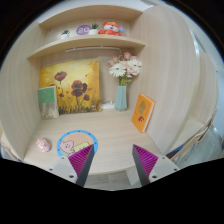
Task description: Arrange mouse
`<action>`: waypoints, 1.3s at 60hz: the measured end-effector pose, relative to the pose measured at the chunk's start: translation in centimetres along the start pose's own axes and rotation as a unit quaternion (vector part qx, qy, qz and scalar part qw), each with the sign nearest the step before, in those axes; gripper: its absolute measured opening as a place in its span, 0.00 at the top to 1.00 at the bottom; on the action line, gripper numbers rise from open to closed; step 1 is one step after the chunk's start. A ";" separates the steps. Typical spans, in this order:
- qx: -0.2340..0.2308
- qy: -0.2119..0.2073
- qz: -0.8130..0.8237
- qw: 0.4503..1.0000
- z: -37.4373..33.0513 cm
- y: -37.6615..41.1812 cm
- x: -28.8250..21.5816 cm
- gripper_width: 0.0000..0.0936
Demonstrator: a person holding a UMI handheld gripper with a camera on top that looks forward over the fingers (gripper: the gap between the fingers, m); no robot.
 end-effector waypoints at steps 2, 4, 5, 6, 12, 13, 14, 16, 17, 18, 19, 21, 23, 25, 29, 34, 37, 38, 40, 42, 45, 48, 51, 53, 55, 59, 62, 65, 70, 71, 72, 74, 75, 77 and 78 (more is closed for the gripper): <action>-0.002 0.009 0.000 1.000 0.3 0.4 0.7 0.18; -0.005 0.017 -0.001 1.000 0.6 1.0 1.4 0.19; -0.008 0.022 -0.002 1.000 0.5 1.2 1.7 0.19; -0.010 0.025 -0.001 1.000 1.0 1.8 2.2 0.19; -0.034 0.052 0.004 0.998 2.4 5.3 5.2 0.19; -0.039 0.058 0.004 0.998 2.6 6.0 5.7 0.19; -0.044 0.064 0.003 0.997 2.7 6.7 6.3 0.19; -0.057 0.079 0.002 0.995 2.9 8.0 7.2 0.19; -0.063 0.085 0.001 0.994 3.1 8.8 7.7 0.19; -0.069 0.090 0.000 0.994 3.3 9.6 8.3 0.19; -0.075 0.096 -0.001 0.993 3.4 10.5 8.8 0.19; -0.088 0.107 -0.003 0.990 3.8 12.2 9.7 0.19; -0.101 0.117 -0.005 0.988 4.2 14.0 10.5 0.19; -0.115 0.125 -0.007 0.985 4.7 15.8 11.2 0.19; -0.137 0.140 -0.014 0.981 5.9 19.0 12.3 0.18; -0.159 0.152 -0.024 0.975 7.8 22.7 13.0 0.19; -0.170 0.159 -0.031 0.972 9.0 24.5 13.2 0.19; -0.174 0.161 -0.033 0.971 9.5 25.0 13.2 0.18; -0.179 0.163 -0.038 0.969 10.4 26.1 13.2 0.19; -0.183 0.168 -0.043 0.968 11.3 26.9 13.2 0.19; -0.186 0.173 -0.048 0.966 12.6 28.1 12.8 0.19; -0.186 0.175 -0.052 0.965 14.0 28.9 12.3 0.19; -0.185 0.173 -0.058 0.965 15.4 29.7 11.6 0.19; -0.184 0.174 -0.061 0.965 16.2 30.1 11.2 0.19; -0.182 0.174 -0.063 0.966 17.1 30.4 10.8 0.19; -0.178 0.176 -0.065 0.966 19.1 31.0 9.9 0.18; -0.165 0.177 -0.066 0.968 20.4 30.9 9.3 0.18; -0.160 0.180 -0.067 0.968 21.7 31.0 8.6 0.17; -0.154 0.176 -0.055 0.971 23.5 31.0 7.3 0.17; -0.151 0.175 -0.053 0.971 24.0 30.9 7.1 0.17; -0.149 0.174 -0.051 0.972 24.4 30.9 6.8 0.17; -0.144 0.172 -0.048 0.973 25.0 30.8 6.3 0.17; -0.142 0.171 -0.047 0.974 25.5 30.8 6.1 0.17; -0.137 0.170 -0.046 0.975 26.3 30.7 5.6 0.17; -0.134 0.170 -0.045 0.975 26.6 30.6 5.3 0.17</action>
Point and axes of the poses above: the point between the fingertips, and its own axes, seen from behind it with the camera up: y to the left, x down, z forward, the way the camera looks, the point moved 6 cm from there along -z, backward, against the way the camera looks, and after that the axes turned 14 degrees about -x, right-handed, at the moved point
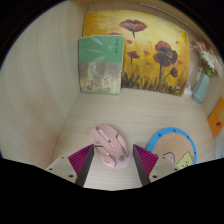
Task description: Arrange mouse
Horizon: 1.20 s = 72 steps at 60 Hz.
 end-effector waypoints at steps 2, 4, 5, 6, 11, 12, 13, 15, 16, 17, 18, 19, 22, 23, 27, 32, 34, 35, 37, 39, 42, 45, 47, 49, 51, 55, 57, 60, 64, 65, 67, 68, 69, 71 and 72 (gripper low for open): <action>0.006 -0.001 0.000 1.000 0.4 -0.3 -0.8 0.17; 0.012 -0.003 0.001 1.000 0.8 -0.7 -1.5 0.17; 0.016 -0.004 0.002 1.000 0.9 -0.9 -1.8 0.17; 0.018 -0.004 0.003 1.000 1.2 -1.2 -2.1 0.17; 0.026 -0.003 0.016 1.000 2.2 -2.1 -3.2 0.17; 0.027 -0.004 0.019 0.999 2.3 -2.3 -3.5 0.17; 0.028 -0.004 0.022 0.999 2.5 -2.5 -3.6 0.17; 0.030 -0.004 0.028 0.999 2.7 -3.0 -3.9 0.17; 0.030 -0.004 0.032 0.999 2.8 -3.2 -4.0 0.17; 0.030 -0.004 0.035 0.999 2.9 -3.4 -4.1 0.18; 0.028 -0.003 0.039 0.999 3.0 -3.5 -4.2 0.18; 0.026 -0.003 0.042 0.999 3.1 -3.7 -4.2 0.18; 0.017 -0.002 0.050 0.999 3.2 -3.8 -4.3 0.20; 0.014 -0.003 0.053 0.999 3.3 -3.9 -4.3 0.21; 0.002 -0.007 0.062 0.998 3.5 -3.9 -4.1 0.29; 0.001 -0.006 0.064 0.998 3.6 -3.9 -3.8 0.36; 0.004 -0.009 0.066 0.998 3.7 -3.8 -3.8 0.36; 0.005 -0.010 0.068 0.998 3.6 -3.8 -3.8 0.37; 0.008 -0.013 0.072 0.997 3.6 -3.8 -3.8 0.39; 0.011 -0.017 0.079 0.997 3.6 -3.9 -3.8 0.42; 0.015 -0.025 0.090 0.996 3.6 -3.9 -3.8 0.48; 0.018 -0.030 0.096 0.995 3.7 -3.9 -3.8 0.52; 0.019 -0.029 0.099 0.994 3.6 -3.9 -3.7 0.55; 0.018 -0.022 0.096 0.995 3.6 -3.8 -3.6 0.58; 0.014 -0.010 0.091 0.996 3.5 -3.8 -3.6 0.58; 0.006 -0.009 0.075 0.997 2.4 -3.5 -4.9 0.57; 0.001 -0.022 0.067 0.998 1.2 -3.6 -6.3 0.57; -0.004 -0.047 0.055 0.997 -1.3 -3.7 -9.0 0.57; -0.002 -0.085 0.030 0.996 -5.1 -4.7 -13.2 0.57; -0.001 -0.093 0.023 0.995 -6.1 -5.0 -14.2 0.57; 0.001 -0.109 0.007 0.994 -8.2 -5.6 -16.2 0.57; 0.001 -0.122 -0.002 0.993 -9.2 -6.1 -16.9 0.57; 0.004 -0.126 -0.007 0.992 -10.2 -6.4 -17.9 0.57; 0.010 -0.142 -0.018 0.990 -12.2 -7.3 -19.4 0.57; 0.012 -0.149 -0.022 0.988 -13.1 -7.7 -19.9 0.57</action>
Point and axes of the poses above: the point between the fingertips, and its own axes, seen from behind it with the camera up: y to the left, x down, z forward, the way the camera looks, the point moved 6 cm from there along -z, backward, against the way the camera looks, and after that the axes turned 14 degrees about -x, right-handed, at the moved point
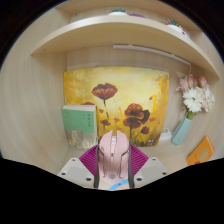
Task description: Arrange mouse
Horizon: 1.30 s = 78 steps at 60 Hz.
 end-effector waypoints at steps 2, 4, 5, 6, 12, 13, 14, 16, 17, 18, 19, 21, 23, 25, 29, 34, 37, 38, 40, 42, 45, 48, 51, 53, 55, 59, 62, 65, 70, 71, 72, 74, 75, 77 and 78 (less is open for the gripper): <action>0.003 -0.012 -0.008 1.000 -1.2 -1.0 -1.3 0.57; 0.005 -0.021 -0.011 1.000 -2.3 -2.1 -2.1 0.57; 0.006 -0.024 -0.012 1.000 -2.8 -2.7 -2.2 0.57; 0.006 -0.027 -0.013 1.000 -3.2 -3.4 -2.2 0.57; 0.017 -0.015 -0.006 1.000 -4.6 -7.0 -0.2 0.57; 0.017 -0.009 -0.002 1.000 -4.6 -7.5 0.6 0.57; 0.017 -0.001 0.002 1.000 -4.6 -8.0 1.5 0.57; 0.017 0.017 0.009 1.000 -4.5 -8.9 3.4 0.57; 0.019 0.021 0.009 1.000 -4.2 -9.3 4.6 0.57; 0.020 0.031 0.010 0.999 -4.0 -9.7 5.7 0.57; 0.020 0.043 0.012 0.999 -3.9 -10.2 6.8 0.58; 0.023 0.067 0.018 0.997 -3.5 -10.7 9.1 0.58; 0.018 0.086 0.026 0.996 -3.1 -10.9 11.2 0.58; 0.011 0.096 0.036 0.995 -2.6 -10.8 13.2 0.58; -0.005 0.116 0.056 0.992 -1.8 -10.4 16.7 0.58; -0.013 0.152 0.055 0.987 -1.2 -9.9 20.2 0.58; -0.017 0.166 0.052 0.985 -0.9 -9.4 21.6 0.58; -0.019 0.169 0.051 0.984 -0.8 -9.2 22.0 0.58; -0.022 0.174 0.052 0.983 -0.5 -9.0 22.7 0.58; -0.026 0.177 0.054 0.982 -0.4 -8.8 23.2 0.58; -0.027 0.181 0.055 0.982 -0.4 -8.5 23.8 0.57; -0.023 0.178 0.054 0.982 -0.4 -8.5 23.9 0.57; -0.020 0.175 0.059 0.983 -0.4 -8.5 24.1 0.57; -0.019 0.173 0.061 0.983 -0.3 -8.4 24.2 0.57; -0.019 0.170 0.061 0.983 -0.3 -8.4 24.2 0.54; -0.019 0.164 0.069 0.984 -0.1 -8.5 24.2 0.48; -0.024 0.162 0.076 0.983 0.0 -8.4 24.2 0.43; -0.031 0.171 0.074 0.982 0.0 -8.4 24.3 0.39; -0.026 0.201 0.067 0.977 -0.5 -8.4 23.9 0.24; -0.023 0.204 0.062 0.977 -0.8 -8.4 23.5 0.23; -0.021 0.204 0.056 0.977 -1.1 -8.4 23.0 0.22; -0.018 0.196 0.048 0.979 -1.8 -8.2 21.7 0.23; -0.018 0.189 0.046 0.981 -2.1 -8.0 21.0 0.23; -0.017 0.175 0.044 0.983 -2.9 -7.7 19.5 0.23; -0.017 0.168 0.045 0.985 -3.3 -7.5 18.8 0.23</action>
Point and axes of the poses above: the point between the fingertips, and its own axes, seen from behind it with the camera up: y to the left, x down, z forward, the way the camera looks, the point moved 6 cm from there along -z, backward, against the way the camera looks, and after that the axes turned 14 degrees about -x, right-handed, at the moved point
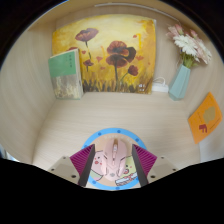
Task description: Arrange mouse
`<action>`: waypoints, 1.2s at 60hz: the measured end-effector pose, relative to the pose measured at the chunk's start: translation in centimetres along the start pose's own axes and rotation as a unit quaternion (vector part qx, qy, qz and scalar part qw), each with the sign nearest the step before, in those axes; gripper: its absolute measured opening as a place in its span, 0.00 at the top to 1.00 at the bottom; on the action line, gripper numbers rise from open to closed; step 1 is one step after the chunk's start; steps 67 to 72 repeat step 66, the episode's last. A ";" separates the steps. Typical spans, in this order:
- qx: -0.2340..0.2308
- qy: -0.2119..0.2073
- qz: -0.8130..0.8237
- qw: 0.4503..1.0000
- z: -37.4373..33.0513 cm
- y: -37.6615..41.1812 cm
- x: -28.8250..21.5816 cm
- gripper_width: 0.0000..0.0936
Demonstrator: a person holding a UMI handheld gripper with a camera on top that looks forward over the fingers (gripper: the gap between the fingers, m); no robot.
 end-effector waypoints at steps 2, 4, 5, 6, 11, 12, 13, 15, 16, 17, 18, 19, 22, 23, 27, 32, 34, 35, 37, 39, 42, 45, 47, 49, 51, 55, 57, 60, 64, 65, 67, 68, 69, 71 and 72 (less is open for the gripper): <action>0.002 -0.014 0.001 1.000 -1.4 0.4 -1.1 0.23; 0.007 -0.030 -0.003 1.000 -2.8 0.8 -2.3 0.22; 0.009 -0.038 -0.005 0.999 -3.5 1.1 -2.8 0.23; 0.011 -0.045 -0.006 0.999 -4.2 1.3 -3.3 0.23; 0.016 -0.078 -0.015 0.997 -7.7 2.3 -5.6 0.22; 0.018 -0.085 -0.018 0.996 -8.4 2.5 -5.9 0.23; 0.019 -0.092 -0.020 0.995 -9.0 2.7 -6.3 0.22; 0.022 -0.105 -0.023 0.994 -10.2 3.0 -6.8 0.23; 0.023 -0.110 -0.024 0.993 -10.7 3.3 -7.0 0.23; 0.024 -0.115 -0.025 0.993 -11.2 3.4 -7.1 0.22; 0.025 -0.119 -0.025 0.992 -11.7 3.4 -7.3 0.22; 0.027 -0.122 -0.026 0.992 -12.1 3.6 -7.3 0.22; 0.035 -0.128 -0.030 0.991 -13.4 3.8 -7.4 0.22; 0.038 -0.130 -0.031 0.990 -13.8 3.9 -7.4 0.22; 0.045 -0.135 -0.033 0.989 -15.0 4.3 -7.2 0.22; 0.046 -0.144 -0.032 0.988 -16.2 4.8 -6.8 0.22; 0.047 -0.148 -0.030 0.987 -16.6 5.0 -6.5 0.22; 0.049 -0.148 -0.028 0.987 -16.7 5.2 -6.4 0.21; 0.051 -0.147 -0.028 0.987 -17.0 5.2 -6.1 0.22; 0.055 -0.144 -0.029 0.988 -17.4 5.3 -5.7 0.22; 0.059 -0.141 -0.030 0.988 -17.7 5.4 -5.2 0.22; 0.061 -0.138 -0.031 0.988 -17.9 5.4 -4.6 0.22; 0.062 -0.136 -0.030 0.988 -18.0 5.5 -4.2 0.22; 0.062 -0.134 -0.029 0.989 -18.1 5.5 -3.8 0.22; 0.063 -0.132 -0.029 0.989 -18.2 5.6 -3.5 0.21; 0.066 -0.132 -0.026 0.989 -18.4 5.6 -2.9 0.22; 0.067 -0.131 -0.024 0.989 -18.5 5.5 -2.7 0.22; 0.068 -0.129 -0.022 0.989 -18.5 5.5 -2.3 0.22; 0.068 -0.127 -0.021 0.989 -18.4 5.5 -1.8 0.22; 0.068 -0.126 -0.021 0.989 -18.4 5.5 -1.7 0.22; 0.068 -0.125 -0.021 0.990 -18.4 5.6 -1.6 0.22; 0.068 -0.125 -0.021 0.990 -18.4 5.6 -1.6 0.22; 0.068 -0.125 -0.021 0.990 -18.4 5.6 -1.6 0.22; 0.068 -0.125 -0.021 0.990 -18.4 5.6 -1.6 0.22; 0.068 -0.125 -0.021 0.990 -18.4 5.6 -1.6 0.22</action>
Point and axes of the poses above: the point between the fingertips, and its own axes, seen from behind it with the camera up: y to the left, x down, z forward, the way the camera looks, the point moved 6 cm from there along -z, backward, against the way the camera looks, and after that the axes turned 14 degrees about -x, right-handed, at the moved point
